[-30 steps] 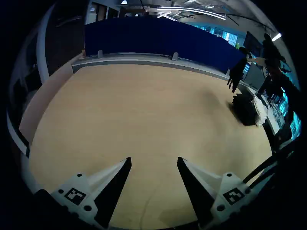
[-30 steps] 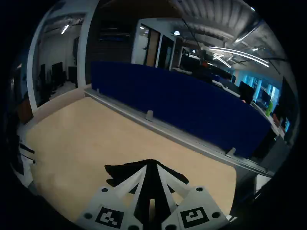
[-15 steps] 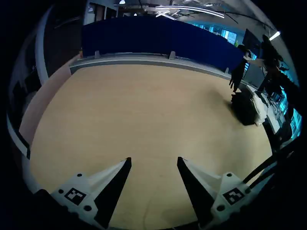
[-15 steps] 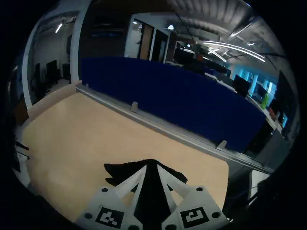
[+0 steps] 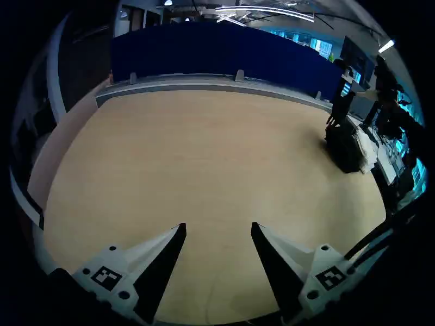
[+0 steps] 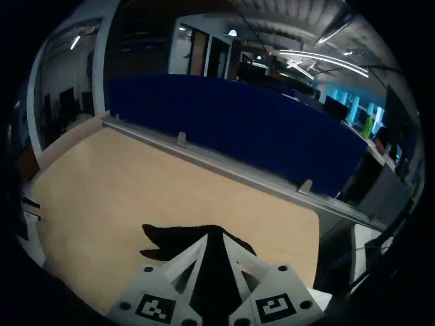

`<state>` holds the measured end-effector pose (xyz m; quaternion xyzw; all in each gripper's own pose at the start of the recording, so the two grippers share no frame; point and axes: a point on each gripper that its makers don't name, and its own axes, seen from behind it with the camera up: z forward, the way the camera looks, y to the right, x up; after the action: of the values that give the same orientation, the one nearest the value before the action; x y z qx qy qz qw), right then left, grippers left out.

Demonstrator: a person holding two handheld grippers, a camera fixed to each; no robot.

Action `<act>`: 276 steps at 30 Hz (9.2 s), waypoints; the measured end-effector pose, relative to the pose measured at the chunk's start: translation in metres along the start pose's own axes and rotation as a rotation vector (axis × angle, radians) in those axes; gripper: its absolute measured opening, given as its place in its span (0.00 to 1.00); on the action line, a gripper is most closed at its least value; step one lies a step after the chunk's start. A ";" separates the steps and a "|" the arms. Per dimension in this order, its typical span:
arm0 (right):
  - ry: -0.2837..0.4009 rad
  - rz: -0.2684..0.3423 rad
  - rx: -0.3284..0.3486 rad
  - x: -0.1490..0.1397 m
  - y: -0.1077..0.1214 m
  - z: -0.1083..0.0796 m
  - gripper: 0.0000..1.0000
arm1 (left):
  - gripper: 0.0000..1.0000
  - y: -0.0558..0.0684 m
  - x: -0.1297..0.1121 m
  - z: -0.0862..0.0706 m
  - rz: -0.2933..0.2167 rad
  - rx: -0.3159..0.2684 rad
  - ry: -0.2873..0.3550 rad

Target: Fold towel

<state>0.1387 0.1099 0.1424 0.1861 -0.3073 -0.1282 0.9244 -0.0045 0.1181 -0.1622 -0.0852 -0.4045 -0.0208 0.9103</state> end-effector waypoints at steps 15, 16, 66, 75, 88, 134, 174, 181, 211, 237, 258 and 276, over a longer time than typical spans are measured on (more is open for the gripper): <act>-0.137 0.155 -0.085 -0.155 0.026 -0.043 0.04 | 0.88 0.012 -0.011 -0.004 0.032 -0.009 -0.023; -0.147 0.168 -0.091 -0.165 0.026 -0.044 0.04 | 0.88 0.012 -0.011 -0.004 0.034 -0.009 -0.025; -0.062 0.253 -0.174 -0.193 -0.020 -0.022 1.00 | 0.88 0.025 -0.005 -0.011 0.072 -0.011 -0.030; -0.099 0.258 -0.185 -0.205 -0.028 0.006 1.00 | 0.88 0.019 -0.008 -0.012 0.062 0.002 -0.031; -0.153 0.256 -0.202 -0.228 -0.024 0.021 1.00 | 0.88 0.012 -0.012 -0.010 0.049 0.009 -0.040; -0.079 0.242 -0.242 -0.136 0.024 0.064 1.00 | 0.88 -0.020 -0.020 -0.018 -0.033 0.083 -0.042; 0.297 0.323 -0.256 -0.089 -0.178 -0.106 1.00 | 0.88 -0.045 0.065 -0.001 -0.007 0.013 0.244; 0.431 0.280 -0.298 -0.056 -0.191 -0.109 1.00 | 0.88 -0.063 0.114 -0.006 -0.031 0.046 0.459; 0.526 0.180 -0.344 -0.009 -0.214 -0.064 1.00 | 0.88 -0.111 0.122 0.054 0.117 0.185 0.809; 0.483 0.152 -0.321 -0.011 -0.228 -0.035 1.00 | 0.88 -0.126 0.118 0.086 0.061 0.133 0.836; 0.550 0.254 -0.358 -0.064 -0.173 -0.050 1.00 | 0.88 -0.125 0.118 0.086 0.061 0.133 0.833; 0.621 0.349 -0.349 -0.134 -0.154 -0.004 1.00 | 0.88 -0.125 0.117 0.084 0.061 0.133 0.833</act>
<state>0.0179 0.0195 0.0044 0.0012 -0.0140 0.0430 0.9990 -0.0011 0.0135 -0.0028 -0.0227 0.0002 -0.0002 0.9997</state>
